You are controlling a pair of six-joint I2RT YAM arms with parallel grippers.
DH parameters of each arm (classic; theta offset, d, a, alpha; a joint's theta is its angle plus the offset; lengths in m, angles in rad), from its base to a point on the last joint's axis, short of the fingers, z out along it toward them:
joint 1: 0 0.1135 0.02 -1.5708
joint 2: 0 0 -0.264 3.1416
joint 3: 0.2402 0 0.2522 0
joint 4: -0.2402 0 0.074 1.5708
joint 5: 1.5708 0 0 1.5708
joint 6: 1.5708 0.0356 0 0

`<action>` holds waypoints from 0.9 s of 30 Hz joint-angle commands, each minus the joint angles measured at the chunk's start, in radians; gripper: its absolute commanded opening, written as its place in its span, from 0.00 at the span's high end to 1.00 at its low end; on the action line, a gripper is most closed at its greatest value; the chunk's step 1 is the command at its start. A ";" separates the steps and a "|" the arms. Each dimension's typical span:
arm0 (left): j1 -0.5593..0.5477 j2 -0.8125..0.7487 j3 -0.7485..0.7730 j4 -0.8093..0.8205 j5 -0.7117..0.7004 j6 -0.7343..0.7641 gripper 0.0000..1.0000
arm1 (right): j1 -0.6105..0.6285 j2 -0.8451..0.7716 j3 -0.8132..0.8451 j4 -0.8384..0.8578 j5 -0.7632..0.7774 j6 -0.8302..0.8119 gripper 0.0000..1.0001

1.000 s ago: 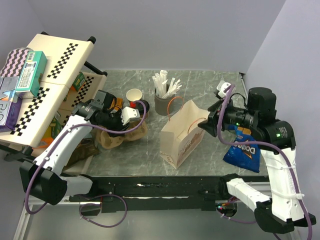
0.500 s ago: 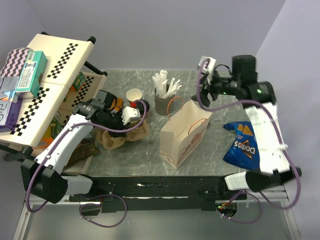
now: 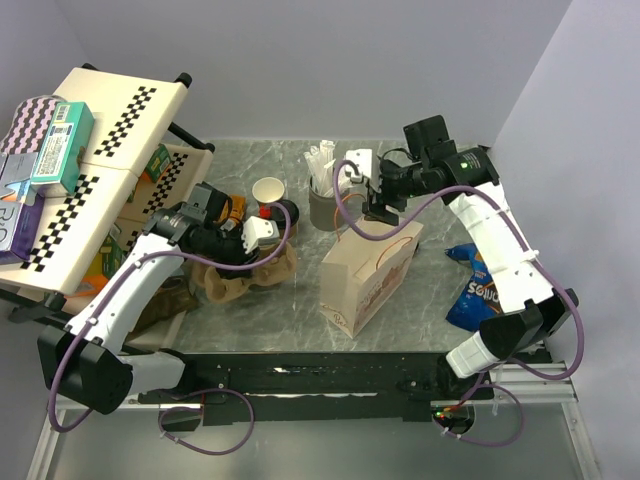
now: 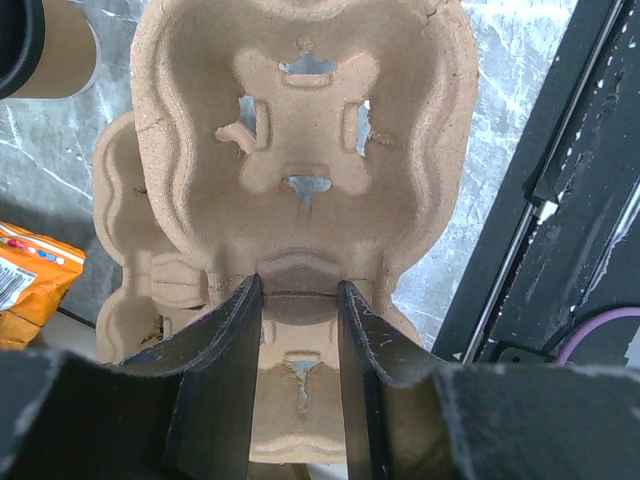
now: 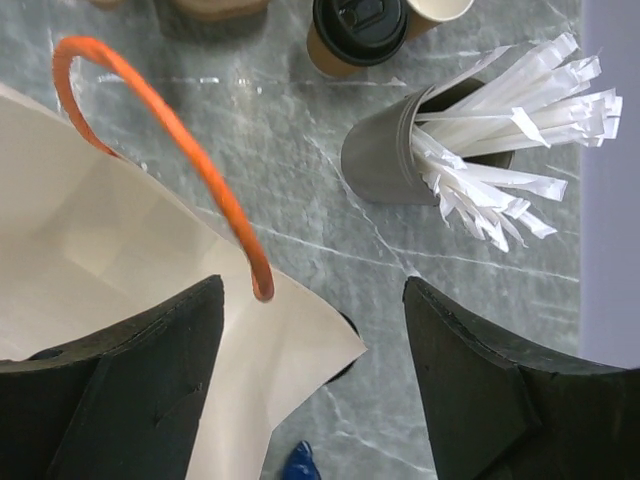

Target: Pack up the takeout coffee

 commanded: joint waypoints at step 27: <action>0.004 0.010 0.050 -0.011 0.035 -0.002 0.99 | 0.061 0.074 0.021 -0.205 0.022 -0.234 1.00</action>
